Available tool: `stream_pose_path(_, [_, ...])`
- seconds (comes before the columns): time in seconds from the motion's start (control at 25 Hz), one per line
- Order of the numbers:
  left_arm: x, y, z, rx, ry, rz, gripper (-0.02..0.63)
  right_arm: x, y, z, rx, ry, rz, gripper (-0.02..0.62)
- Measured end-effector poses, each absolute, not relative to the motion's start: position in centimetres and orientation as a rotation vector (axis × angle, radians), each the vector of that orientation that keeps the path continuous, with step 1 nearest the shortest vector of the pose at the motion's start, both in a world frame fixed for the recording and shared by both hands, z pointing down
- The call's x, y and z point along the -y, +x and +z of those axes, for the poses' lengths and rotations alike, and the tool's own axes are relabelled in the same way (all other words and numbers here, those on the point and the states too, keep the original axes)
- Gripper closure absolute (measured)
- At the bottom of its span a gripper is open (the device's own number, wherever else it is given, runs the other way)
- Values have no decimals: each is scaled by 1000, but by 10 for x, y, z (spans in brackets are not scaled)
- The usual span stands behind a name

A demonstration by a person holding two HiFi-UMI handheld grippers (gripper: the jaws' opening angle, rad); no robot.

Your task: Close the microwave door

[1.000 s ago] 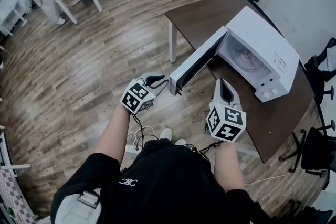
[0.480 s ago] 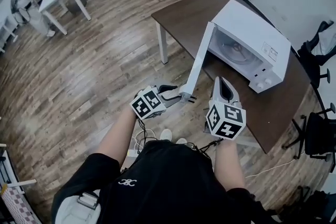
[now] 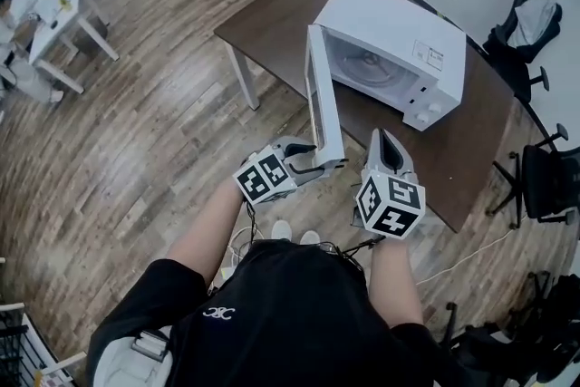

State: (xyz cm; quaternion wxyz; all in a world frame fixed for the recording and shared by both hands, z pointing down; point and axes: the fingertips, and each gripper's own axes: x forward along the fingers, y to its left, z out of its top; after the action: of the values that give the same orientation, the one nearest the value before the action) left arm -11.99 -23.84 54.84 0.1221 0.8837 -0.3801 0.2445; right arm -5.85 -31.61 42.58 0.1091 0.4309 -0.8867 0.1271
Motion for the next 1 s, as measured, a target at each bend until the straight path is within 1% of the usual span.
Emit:
stream_pose_path(0.2, [257,-89,549,1000,2622,711,407,325,-24,431,2550,1387,412,586])
stream_pose_path(0.56, [291,-53,551,883,2664,683,414,333,37,439,2428,1605,454,586])
stream_pose_path(0.64, [296,-46,551,860,2673,694,448,333,48,441,2404,1639,466,586])
stream_pose_path(0.76, [305,-35,552,850,2681,697,466,333,62,443,2372,1685,478,586])
stream_pose_path(1.0, [328,-20,553,837,2687,704,470,333,85,448,2311,1771,498,586])
